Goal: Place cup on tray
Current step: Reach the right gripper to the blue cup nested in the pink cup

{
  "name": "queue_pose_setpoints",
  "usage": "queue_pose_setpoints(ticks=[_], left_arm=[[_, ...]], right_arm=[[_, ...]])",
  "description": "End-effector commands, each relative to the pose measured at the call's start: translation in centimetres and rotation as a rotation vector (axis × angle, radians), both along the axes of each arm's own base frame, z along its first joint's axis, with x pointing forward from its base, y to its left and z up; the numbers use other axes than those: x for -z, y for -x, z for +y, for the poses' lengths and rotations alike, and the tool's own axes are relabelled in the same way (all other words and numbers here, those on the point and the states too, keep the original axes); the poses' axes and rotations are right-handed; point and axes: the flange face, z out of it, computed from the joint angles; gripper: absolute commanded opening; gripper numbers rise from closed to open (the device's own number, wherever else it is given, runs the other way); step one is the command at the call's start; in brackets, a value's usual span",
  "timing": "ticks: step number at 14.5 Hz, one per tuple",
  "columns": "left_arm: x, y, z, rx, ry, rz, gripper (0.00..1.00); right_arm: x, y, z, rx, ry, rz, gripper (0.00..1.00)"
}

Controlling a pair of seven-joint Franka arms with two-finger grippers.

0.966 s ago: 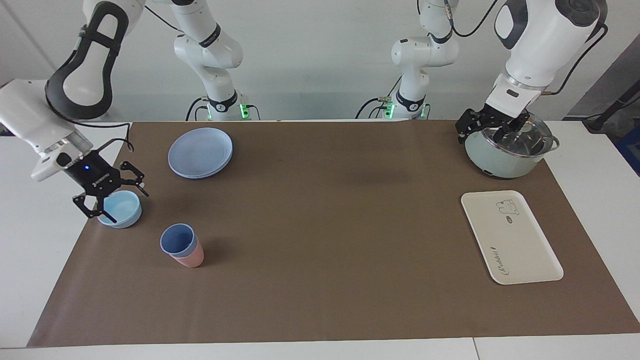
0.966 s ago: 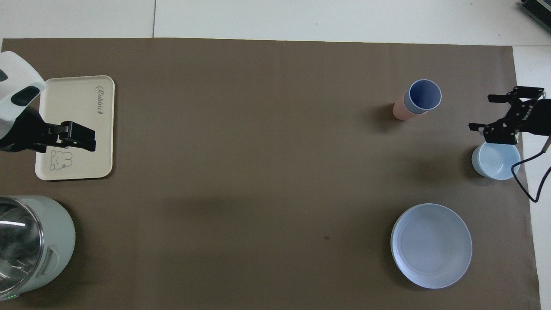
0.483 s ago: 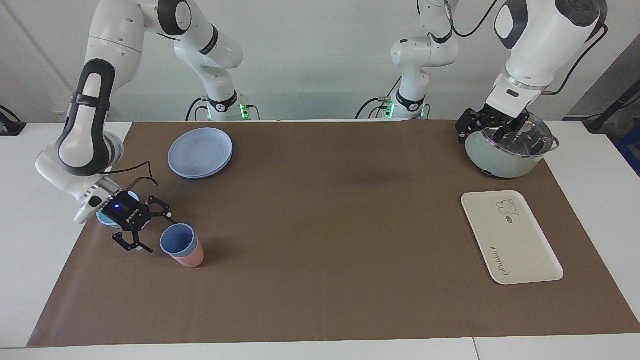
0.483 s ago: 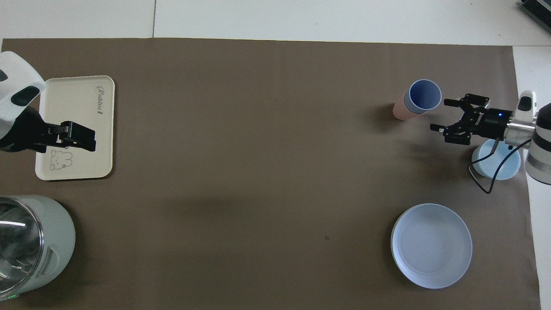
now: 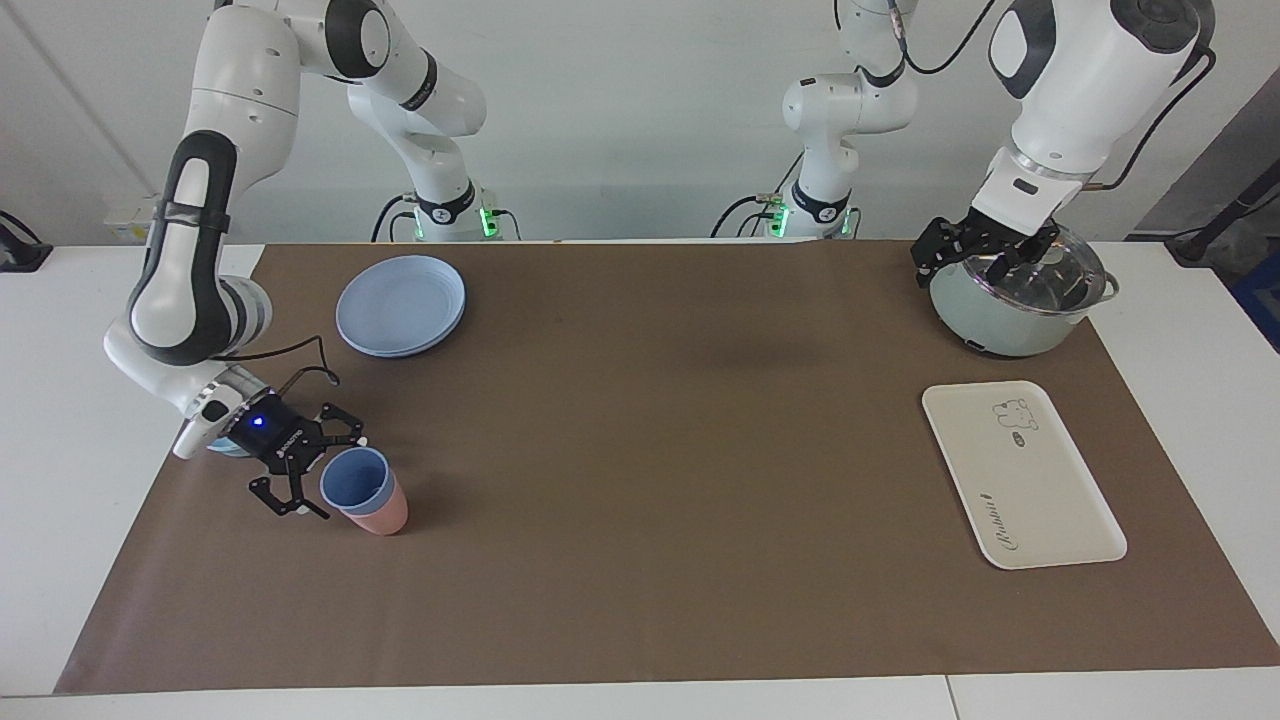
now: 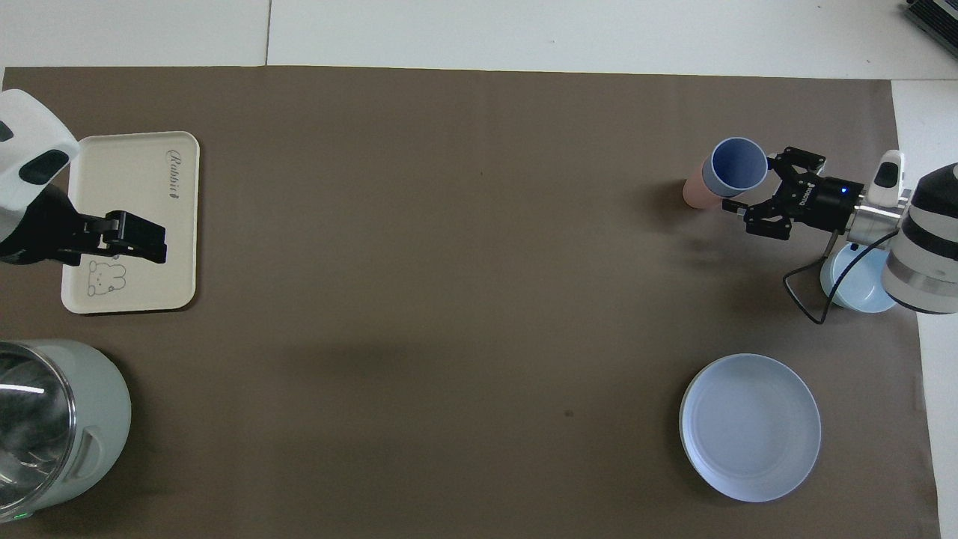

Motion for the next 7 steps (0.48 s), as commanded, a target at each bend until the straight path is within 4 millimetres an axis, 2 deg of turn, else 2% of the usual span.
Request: queue_pose_setpoints(ticks=[1, 6, 7], left_arm=[[-0.4, 0.7, 0.2, -0.010, 0.010, 0.001, 1.00], [-0.4, 0.7, 0.2, -0.010, 0.010, 0.001, 1.00], [-0.4, 0.7, 0.2, -0.010, 0.010, 0.001, 1.00]], right_arm=[[0.4, -0.9, 1.4, 0.020, -0.022, -0.033, 1.00], [1.2, -0.7, 1.4, 0.037, -0.003, -0.022, 1.00], [1.5, -0.7, 2.1, 0.026, 0.004, -0.023, 1.00]])
